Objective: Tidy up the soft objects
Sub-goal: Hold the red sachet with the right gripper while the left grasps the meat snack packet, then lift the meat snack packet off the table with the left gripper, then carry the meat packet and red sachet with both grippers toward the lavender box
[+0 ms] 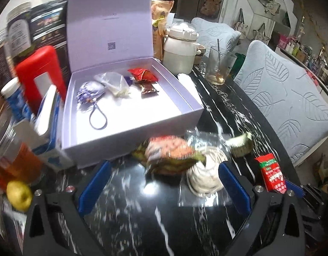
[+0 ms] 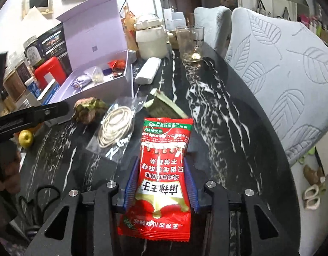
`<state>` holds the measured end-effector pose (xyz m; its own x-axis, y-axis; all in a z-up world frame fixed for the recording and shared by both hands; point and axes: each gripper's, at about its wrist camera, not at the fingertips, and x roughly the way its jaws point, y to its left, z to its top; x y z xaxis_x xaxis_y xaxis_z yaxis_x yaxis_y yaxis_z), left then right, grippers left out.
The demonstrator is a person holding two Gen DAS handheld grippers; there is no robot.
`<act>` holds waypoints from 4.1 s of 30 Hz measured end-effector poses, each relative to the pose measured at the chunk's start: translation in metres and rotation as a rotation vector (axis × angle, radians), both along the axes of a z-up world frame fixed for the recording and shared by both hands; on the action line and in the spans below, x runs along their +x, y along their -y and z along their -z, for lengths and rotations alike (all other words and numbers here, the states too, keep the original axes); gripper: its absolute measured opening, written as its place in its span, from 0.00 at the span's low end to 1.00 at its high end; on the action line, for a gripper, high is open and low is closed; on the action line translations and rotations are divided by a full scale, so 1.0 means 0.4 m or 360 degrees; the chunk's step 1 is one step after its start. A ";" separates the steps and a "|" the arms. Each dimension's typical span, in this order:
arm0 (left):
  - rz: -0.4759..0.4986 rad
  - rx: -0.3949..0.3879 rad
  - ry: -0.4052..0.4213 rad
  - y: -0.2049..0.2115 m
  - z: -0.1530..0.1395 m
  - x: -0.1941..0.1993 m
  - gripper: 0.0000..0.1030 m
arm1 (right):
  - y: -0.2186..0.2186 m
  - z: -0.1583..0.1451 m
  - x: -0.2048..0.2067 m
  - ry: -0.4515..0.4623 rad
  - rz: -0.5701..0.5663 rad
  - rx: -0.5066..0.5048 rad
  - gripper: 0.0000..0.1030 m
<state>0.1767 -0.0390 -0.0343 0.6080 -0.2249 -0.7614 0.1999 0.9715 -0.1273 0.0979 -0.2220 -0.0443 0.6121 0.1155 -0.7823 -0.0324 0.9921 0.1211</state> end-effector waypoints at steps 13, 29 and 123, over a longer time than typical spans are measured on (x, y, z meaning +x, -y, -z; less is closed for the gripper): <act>0.0009 -0.0039 -0.0205 0.035 0.098 0.142 0.99 | 0.022 -0.002 0.085 -0.0015 -0.0030 -0.0034 0.39; 0.0051 -0.0137 -0.0157 0.009 0.093 0.072 0.61 | 0.020 -0.020 0.029 0.0021 -0.0027 0.0009 0.39; -0.0181 -0.0178 0.0597 -0.207 -0.281 0.033 0.49 | -0.212 -0.309 0.231 0.0601 -0.0553 0.0123 0.40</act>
